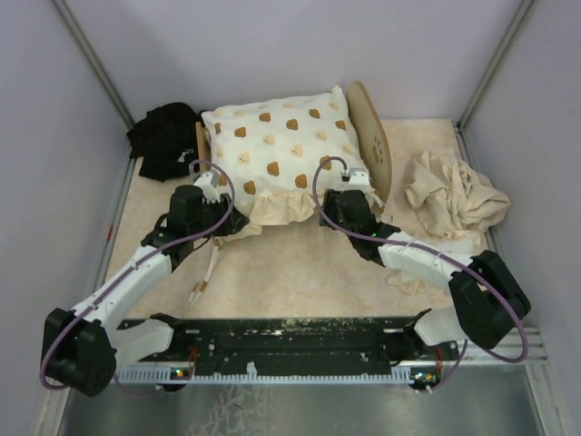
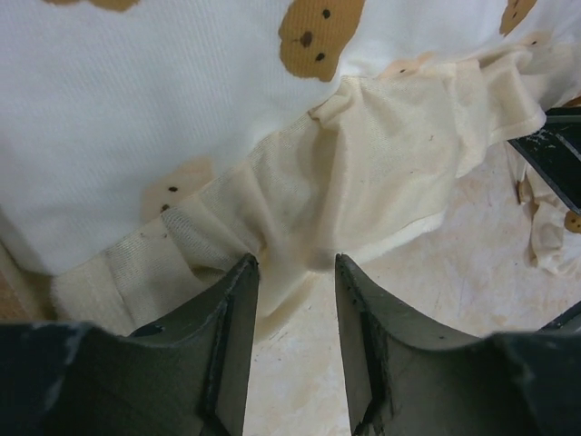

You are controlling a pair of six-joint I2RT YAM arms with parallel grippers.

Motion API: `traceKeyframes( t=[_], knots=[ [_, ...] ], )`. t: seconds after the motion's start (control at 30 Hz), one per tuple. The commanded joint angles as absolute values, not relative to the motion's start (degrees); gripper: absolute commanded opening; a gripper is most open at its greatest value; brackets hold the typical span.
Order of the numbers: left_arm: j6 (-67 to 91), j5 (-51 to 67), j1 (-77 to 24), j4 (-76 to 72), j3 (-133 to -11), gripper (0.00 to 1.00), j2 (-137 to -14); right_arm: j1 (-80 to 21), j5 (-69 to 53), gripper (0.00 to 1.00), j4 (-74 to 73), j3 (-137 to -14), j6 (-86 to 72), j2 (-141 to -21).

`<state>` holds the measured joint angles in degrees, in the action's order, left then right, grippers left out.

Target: Set up the pet bed

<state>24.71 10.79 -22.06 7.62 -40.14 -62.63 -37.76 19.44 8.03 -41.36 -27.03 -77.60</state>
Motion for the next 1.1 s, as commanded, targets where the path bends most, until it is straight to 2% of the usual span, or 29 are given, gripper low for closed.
traceKeyframes(
  t=[0.0,0.07,0.13,0.2,0.23,0.27,0.53,0.7,0.73,0.9,1.07],
  knots=[
    [25.2,9.2,-22.6,6.3,-38.8,0.38,-62.7,-38.3,22.5,0.57,11.8,-43.5,-26.1,-78.4],
    [24.6,8.6,-22.6,6.8,-38.7,0.25,-62.5,-38.2,24.4,0.53,13.1,-42.6,-24.6,-78.8],
    [24.0,8.4,-22.5,8.0,-38.8,0.13,-62.5,-38.2,27.7,0.43,13.8,-41.4,-23.2,-78.9],
    [23.5,8.1,-22.6,8.9,-38.7,0.02,-62.5,-38.2,29.4,0.20,17.0,-39.0,-20.1,-77.7],
    [23.4,7.7,-22.6,9.4,-38.6,0.00,-62.5,-38.2,29.9,0.05,18.5,-37.7,-18.9,-76.8],
    [23.2,7.4,-22.6,9.8,-38.4,0.00,-62.4,-38.2,30.2,0.00,19.6,-36.6,-17.5,-75.9],
    [21.2,1.1,-22.6,14.5,-35.5,0.00,-59.7,-37.0,29.3,0.00,20.6,-26.6,-16.8,-67.8],
    [21.9,2.2,-22.6,15.8,-35.4,0.00,-57.3,-34.4,26.5,0.00,20.6,-24.3,-16.0,-65.2],
    [22.2,3.3,-22.5,16.0,-36.0,0.01,-56.8,-34.1,26.0,0.00,20.6,-24.3,-15.6,-64.8],
    [23.8,8.3,-23.0,14.9,-39.4,0.38,-55.5,-33.4,23.8,0.00,20.7,-25.4,-14.6,-64.7],
    [25.5,10.7,-23.2,11.0,-39.7,0.54,-56.6,-33.4,23.4,0.00,21.2,-25.3,-14.4,-65.5]
  ],
)
